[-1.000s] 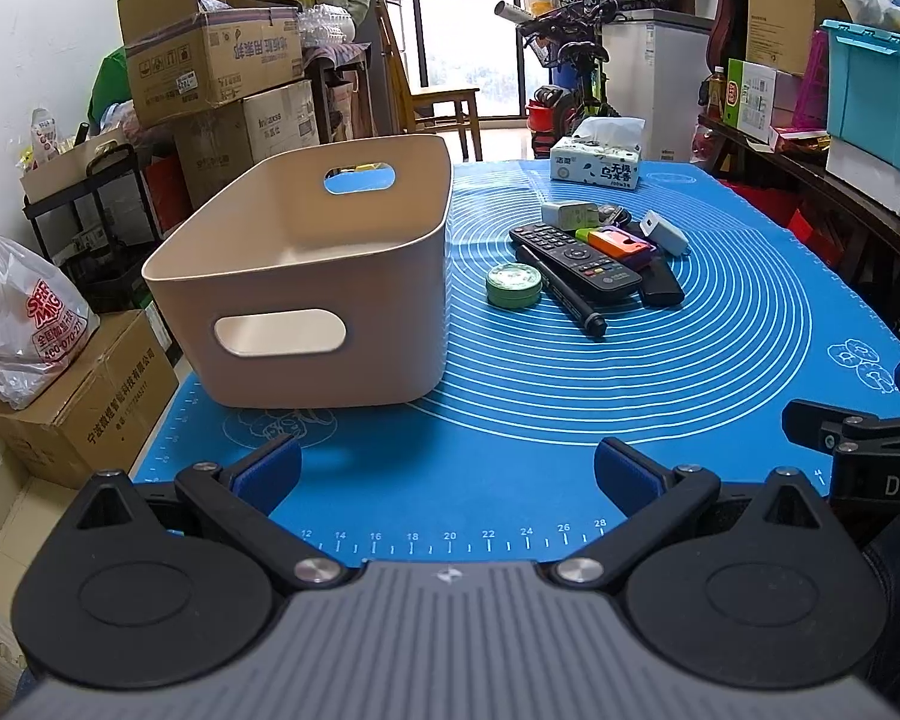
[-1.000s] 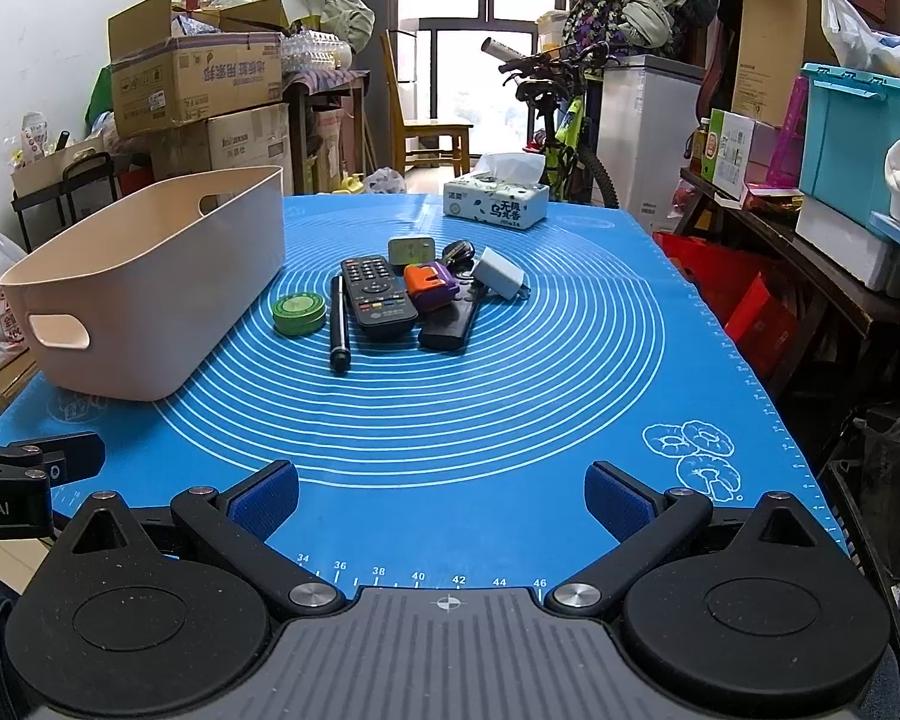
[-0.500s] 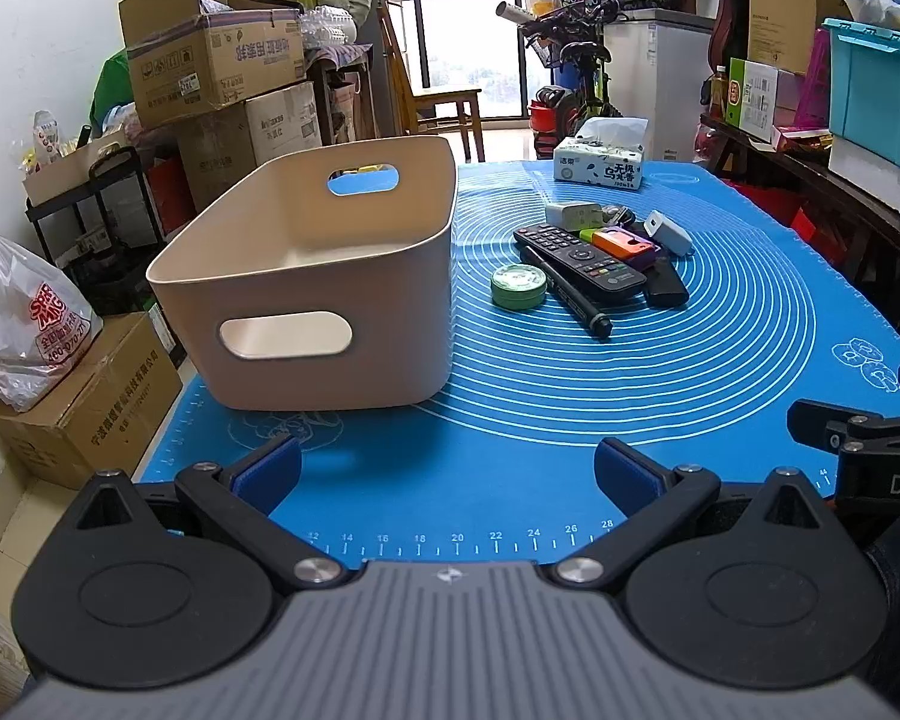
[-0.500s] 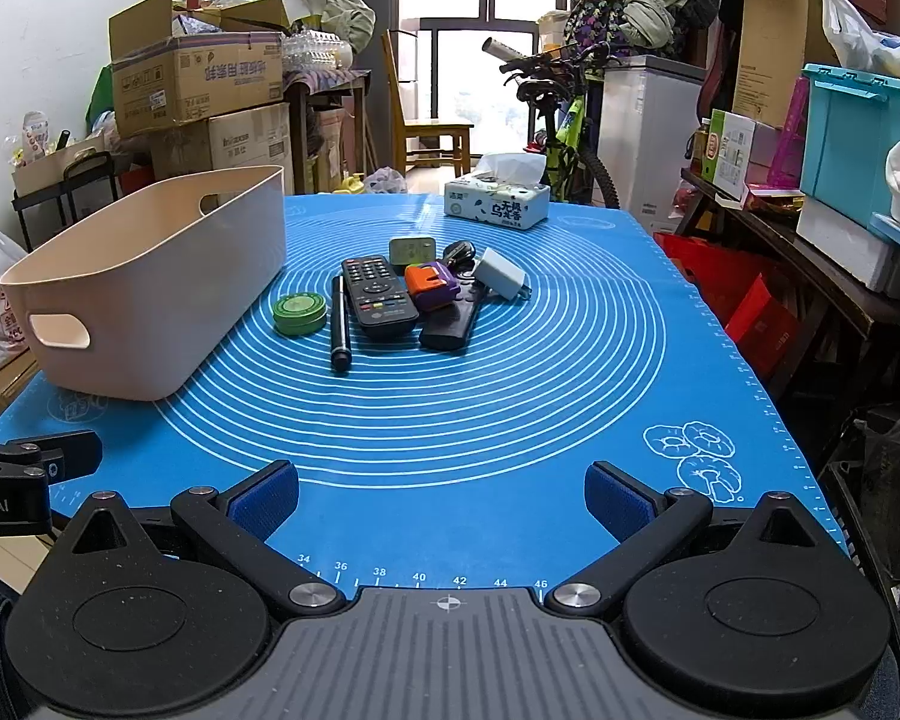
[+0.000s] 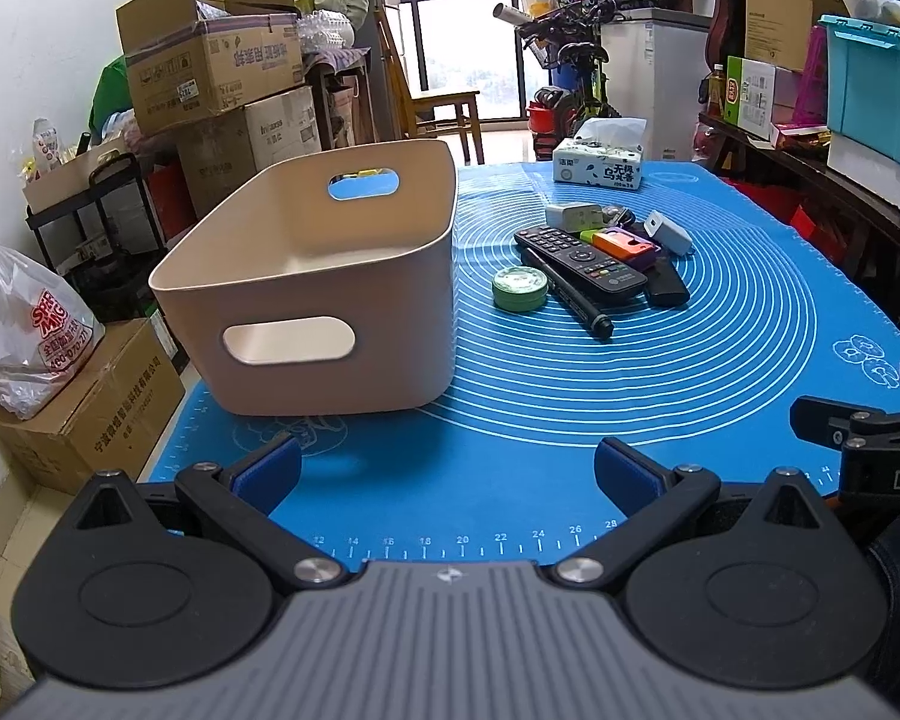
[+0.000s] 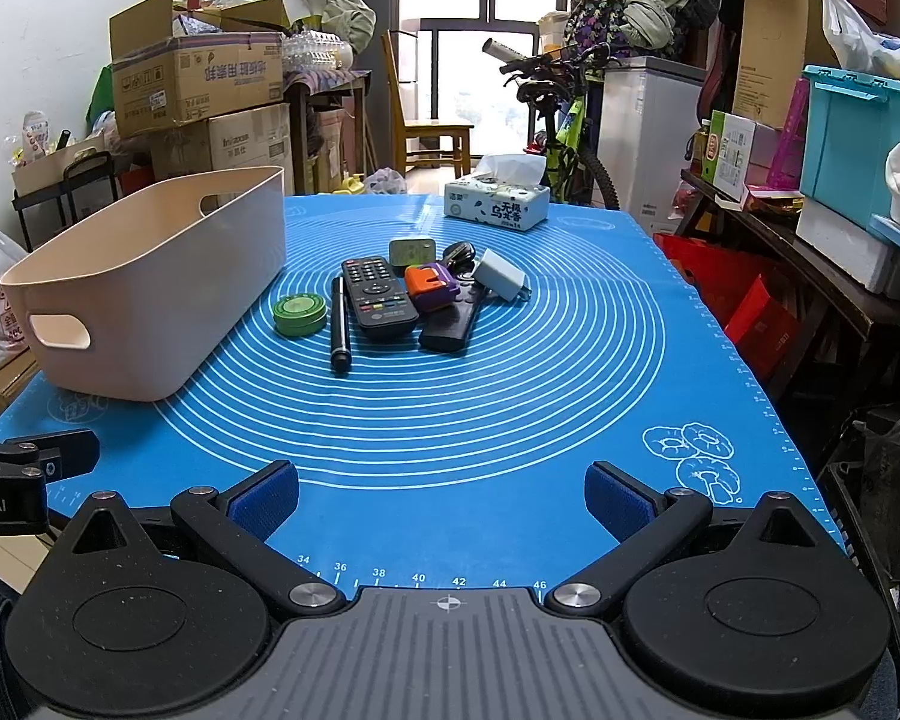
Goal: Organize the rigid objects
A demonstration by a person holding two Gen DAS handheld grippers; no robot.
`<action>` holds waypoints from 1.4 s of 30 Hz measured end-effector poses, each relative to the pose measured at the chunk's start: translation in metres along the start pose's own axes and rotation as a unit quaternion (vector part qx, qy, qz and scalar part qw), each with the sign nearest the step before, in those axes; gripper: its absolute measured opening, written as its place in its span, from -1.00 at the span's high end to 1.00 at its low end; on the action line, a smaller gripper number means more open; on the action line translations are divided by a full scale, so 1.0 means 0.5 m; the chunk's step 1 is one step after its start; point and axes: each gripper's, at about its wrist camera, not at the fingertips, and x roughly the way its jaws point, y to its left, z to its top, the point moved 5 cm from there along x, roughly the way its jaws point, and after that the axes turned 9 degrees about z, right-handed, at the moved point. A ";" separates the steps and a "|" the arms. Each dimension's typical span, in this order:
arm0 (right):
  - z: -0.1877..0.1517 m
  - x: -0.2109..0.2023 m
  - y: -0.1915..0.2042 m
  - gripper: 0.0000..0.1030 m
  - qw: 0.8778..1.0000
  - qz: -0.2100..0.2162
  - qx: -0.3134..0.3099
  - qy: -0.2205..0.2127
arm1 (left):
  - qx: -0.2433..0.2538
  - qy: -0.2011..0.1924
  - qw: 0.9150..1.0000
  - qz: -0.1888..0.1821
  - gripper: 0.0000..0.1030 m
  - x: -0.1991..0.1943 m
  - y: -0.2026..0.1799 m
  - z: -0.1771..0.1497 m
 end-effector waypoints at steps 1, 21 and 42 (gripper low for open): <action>0.000 0.000 0.000 -0.95 1.000 0.000 0.000 0.000 | 0.000 0.000 1.000 0.000 -0.99 0.001 0.001 0.000; 0.008 -0.004 0.001 -0.95 1.000 -0.001 0.001 -0.002 | -0.001 -0.005 1.000 0.006 -0.99 0.003 0.016 0.006; 0.155 0.043 0.010 -0.95 0.999 0.021 -0.011 -0.030 | -0.020 -0.033 0.998 0.050 -0.99 0.057 0.122 0.131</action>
